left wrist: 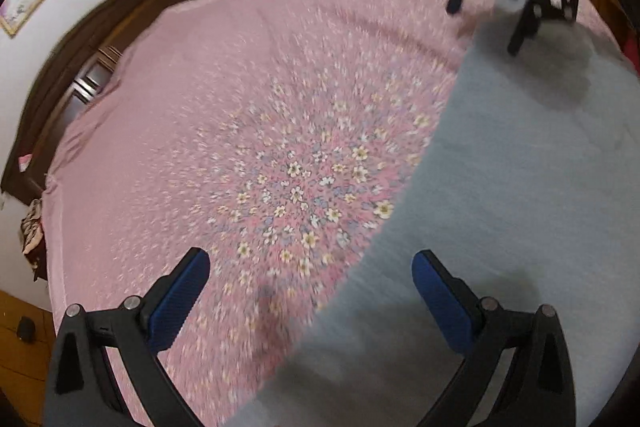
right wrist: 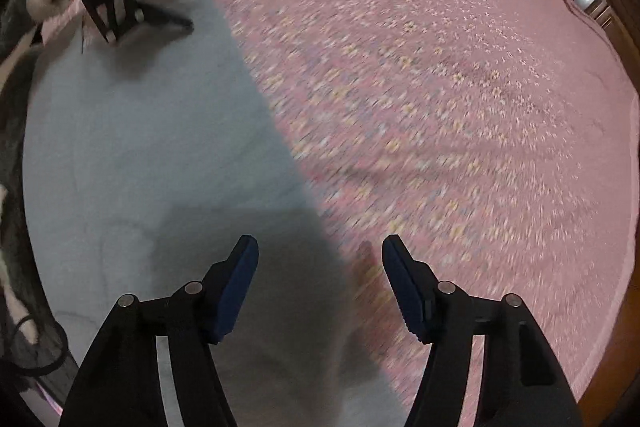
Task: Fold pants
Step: 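Grasp the waistband corners of the grey sweatpants with both grippers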
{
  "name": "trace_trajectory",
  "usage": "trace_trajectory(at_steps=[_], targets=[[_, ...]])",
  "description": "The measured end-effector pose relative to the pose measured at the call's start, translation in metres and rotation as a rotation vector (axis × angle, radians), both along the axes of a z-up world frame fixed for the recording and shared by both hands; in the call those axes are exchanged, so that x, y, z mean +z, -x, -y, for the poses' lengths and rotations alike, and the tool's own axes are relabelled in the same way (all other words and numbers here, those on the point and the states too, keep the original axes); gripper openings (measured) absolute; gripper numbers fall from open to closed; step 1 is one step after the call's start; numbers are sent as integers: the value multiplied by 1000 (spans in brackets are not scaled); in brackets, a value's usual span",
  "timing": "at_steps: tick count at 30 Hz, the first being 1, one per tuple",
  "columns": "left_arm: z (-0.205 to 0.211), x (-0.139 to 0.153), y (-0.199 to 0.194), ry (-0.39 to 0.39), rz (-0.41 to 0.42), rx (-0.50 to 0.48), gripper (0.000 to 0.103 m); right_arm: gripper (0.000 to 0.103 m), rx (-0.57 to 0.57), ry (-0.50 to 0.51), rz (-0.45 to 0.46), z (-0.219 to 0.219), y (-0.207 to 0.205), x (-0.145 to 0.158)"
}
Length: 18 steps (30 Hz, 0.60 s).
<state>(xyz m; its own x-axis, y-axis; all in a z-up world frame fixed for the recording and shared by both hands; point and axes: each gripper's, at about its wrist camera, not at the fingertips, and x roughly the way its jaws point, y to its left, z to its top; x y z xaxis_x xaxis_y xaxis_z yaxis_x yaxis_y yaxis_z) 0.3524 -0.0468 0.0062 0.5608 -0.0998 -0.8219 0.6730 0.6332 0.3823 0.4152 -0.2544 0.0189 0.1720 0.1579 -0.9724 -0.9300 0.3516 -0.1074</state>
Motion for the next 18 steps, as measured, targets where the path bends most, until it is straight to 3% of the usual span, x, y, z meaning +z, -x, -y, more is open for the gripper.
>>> trace_trajectory(at_steps=[2, 4, 6, 8, 9, 11, 12, 14, 18], targets=[[2, -11, -7, -18, -51, -15, 103, 66, 12, 14, -46, -3, -8, -6], [4, -18, -10, -25, -73, -36, 103, 50, 22, 44, -120, -5, -12, -18], [1, -21, -13, -15, -84, -30, 101, 45, 54, 58, -136, -6, -6, -27], [-7, -27, -21, 51, -206, 29, 85, 43, 45, 38, -111, -5, -4, -30], [-8, -29, -22, 67, -240, 37, 68, 40, 38, 30, -99, -4, -2, -30], [-4, -24, -11, 58, -207, -4, 29, 34, 4, 15, -89, -1, 2, -28], [0, -22, -3, 20, -168, -22, 2, 29, -13, 17, -90, -1, 5, -28], [3, -23, 3, -12, -140, -23, 2, 11, -51, 36, -116, 1, 9, -25], [-8, -6, 13, 28, -77, 13, 2, 7, 36, 66, 100, -6, 46, -3]])
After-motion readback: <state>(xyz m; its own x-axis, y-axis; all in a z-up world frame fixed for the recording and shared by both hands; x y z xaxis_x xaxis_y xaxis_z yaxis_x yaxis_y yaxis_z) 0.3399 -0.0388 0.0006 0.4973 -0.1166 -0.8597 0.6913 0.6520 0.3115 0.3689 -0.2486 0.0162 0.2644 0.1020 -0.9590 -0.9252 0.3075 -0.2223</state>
